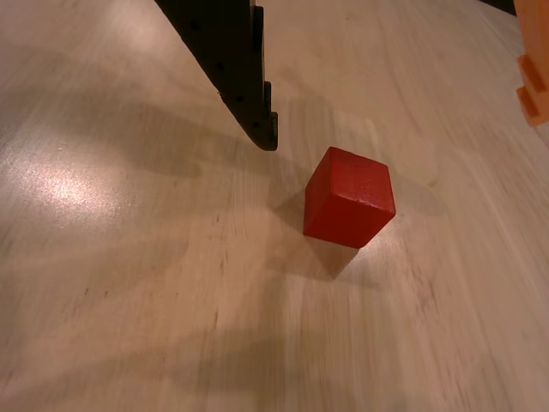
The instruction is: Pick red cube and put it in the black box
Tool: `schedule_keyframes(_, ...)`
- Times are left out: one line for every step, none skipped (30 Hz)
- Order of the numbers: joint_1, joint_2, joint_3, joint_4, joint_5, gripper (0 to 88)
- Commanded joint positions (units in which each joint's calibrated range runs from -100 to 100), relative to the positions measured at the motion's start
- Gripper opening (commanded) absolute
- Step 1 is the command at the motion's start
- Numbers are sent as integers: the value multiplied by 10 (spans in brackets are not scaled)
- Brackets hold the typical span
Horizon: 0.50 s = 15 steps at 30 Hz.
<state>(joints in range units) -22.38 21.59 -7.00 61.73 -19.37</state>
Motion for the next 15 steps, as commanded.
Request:
schedule_keyframes(-6, -3, -40, -6, -2, 433)
schedule_keyframes(-6, -3, -42, -6, -2, 433)
schedule_keyframes(-6, -3, -44, -6, -2, 433)
schedule_keyframes(-6, -3, -45, -6, -5, 433)
schedule_keyframes(-6, -3, -46, -7, -9, 433)
schedule_keyframes(-6, -2, -49, -7, -12, 433)
schedule_keyframes(-6, 1, -50, -7, -12, 434)
schedule_keyframes(-6, 7, -52, -7, -12, 434)
schedule_keyframes(-6, 16, -56, -6, -12, 434)
schedule_keyframes(-6, 24, -58, -4, -12, 434)
schedule_keyframes(-6, 31, -58, -4, -12, 434)
schedule_keyframes(-6, 36, -57, -5, -12, 434)
schedule_keyframes(-6, 39, -57, -6, -12, 434)
schedule_keyframes(-6, 41, -58, -6, -12, 434)
schedule_keyframes(-6, 41, -60, -6, -12, 434)
